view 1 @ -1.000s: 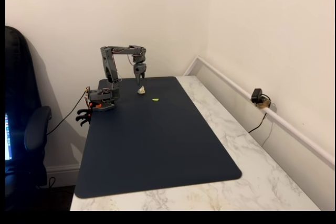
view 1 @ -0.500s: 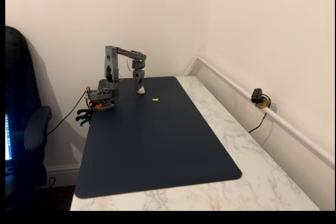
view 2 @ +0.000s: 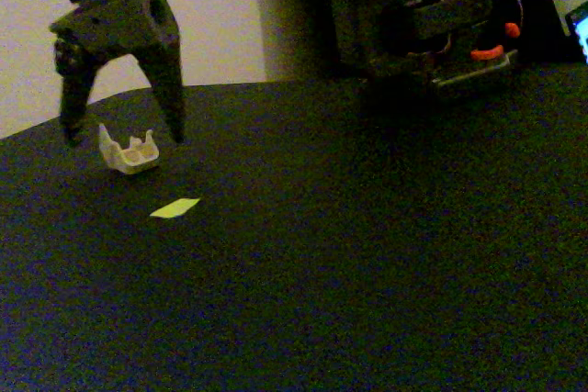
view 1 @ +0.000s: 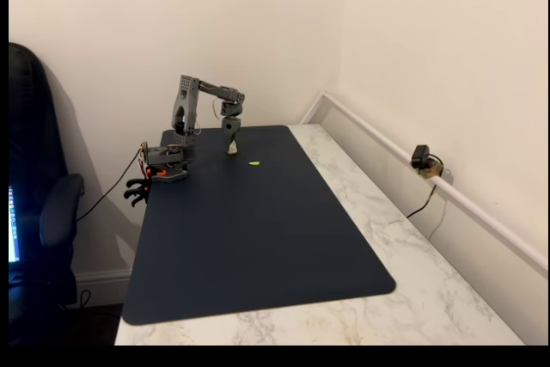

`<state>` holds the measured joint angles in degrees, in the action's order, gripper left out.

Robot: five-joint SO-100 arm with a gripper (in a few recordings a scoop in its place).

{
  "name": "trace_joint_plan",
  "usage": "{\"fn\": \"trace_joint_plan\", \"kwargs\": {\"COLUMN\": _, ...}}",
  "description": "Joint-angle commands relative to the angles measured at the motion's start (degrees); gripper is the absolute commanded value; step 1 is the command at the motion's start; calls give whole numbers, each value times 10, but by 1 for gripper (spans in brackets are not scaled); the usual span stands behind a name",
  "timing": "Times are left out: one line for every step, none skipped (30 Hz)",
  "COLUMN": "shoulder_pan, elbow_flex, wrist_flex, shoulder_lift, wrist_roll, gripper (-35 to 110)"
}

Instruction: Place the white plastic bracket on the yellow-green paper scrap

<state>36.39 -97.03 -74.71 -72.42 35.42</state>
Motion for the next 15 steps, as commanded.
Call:
{"fn": "trace_joint_plan", "kwargs": {"shoulder_pan": -11, "elbow_flex": 24, "wrist_flex": -2, "shoulder_lift": -14, "wrist_roll": -19, "gripper": 52}}
{"fn": "trace_joint_plan", "kwargs": {"shoulder_pan": -17, "elbow_flex": 23, "wrist_flex": 1, "shoulder_lift": -14, "wrist_roll": -26, "gripper": 52}}
{"fn": "trace_joint_plan", "kwargs": {"shoulder_pan": -23, "elbow_flex": 21, "wrist_flex": 4, "shoulder_lift": -13, "wrist_roll": -35, "gripper": 51}}
{"fn": "trace_joint_plan", "kwargs": {"shoulder_pan": -27, "elbow_flex": 18, "wrist_flex": 7, "shoulder_lift": -13, "wrist_roll": -44, "gripper": 51}}
{"fn": "trace_joint_plan", "kwargs": {"shoulder_pan": -32, "elbow_flex": 16, "wrist_flex": 10, "shoulder_lift": -14, "wrist_roll": -50, "gripper": 51}}
{"fn": "trace_joint_plan", "kwargs": {"shoulder_pan": -33, "elbow_flex": 12, "wrist_flex": 12, "shoulder_lift": -14, "wrist_roll": -55, "gripper": 51}}
{"fn": "trace_joint_plan", "kwargs": {"shoulder_pan": -34, "elbow_flex": 11, "wrist_flex": 16, "shoulder_lift": -14, "wrist_roll": -61, "gripper": 50}}
{"fn": "trace_joint_plan", "kwargs": {"shoulder_pan": -34, "elbow_flex": 11, "wrist_flex": 17, "shoulder_lift": -14, "wrist_roll": -66, "gripper": 50}}
{"fn": "trace_joint_plan", "kwargs": {"shoulder_pan": -33, "elbow_flex": 12, "wrist_flex": 15, "shoulder_lift": -14, "wrist_roll": -65, "gripper": 51}}
{"fn": "trace_joint_plan", "kwargs": {"shoulder_pan": -29, "elbow_flex": 14, "wrist_flex": 13, "shoulder_lift": -16, "wrist_roll": -62, "gripper": 51}}
{"fn": "trace_joint_plan", "kwargs": {"shoulder_pan": -26, "elbow_flex": 14, "wrist_flex": 11, "shoulder_lift": -18, "wrist_roll": -61, "gripper": 51}}
{"fn": "trace_joint_plan", "kwargs": {"shoulder_pan": -23, "elbow_flex": 14, "wrist_flex": 10, "shoulder_lift": -19, "wrist_roll": -58, "gripper": 51}}
{"fn": "trace_joint_plan", "kwargs": {"shoulder_pan": -19, "elbow_flex": 14, "wrist_flex": 8, "shoulder_lift": -21, "wrist_roll": -55, "gripper": 51}}
{"fn": "trace_joint_plan", "kwargs": {"shoulder_pan": -16, "elbow_flex": 14, "wrist_flex": 7, "shoulder_lift": -24, "wrist_roll": -54, "gripper": 50}}
{"fn": "trace_joint_plan", "kwargs": {"shoulder_pan": -13, "elbow_flex": 14, "wrist_flex": 4, "shoulder_lift": -26, "wrist_roll": -49, "gripper": 48}}
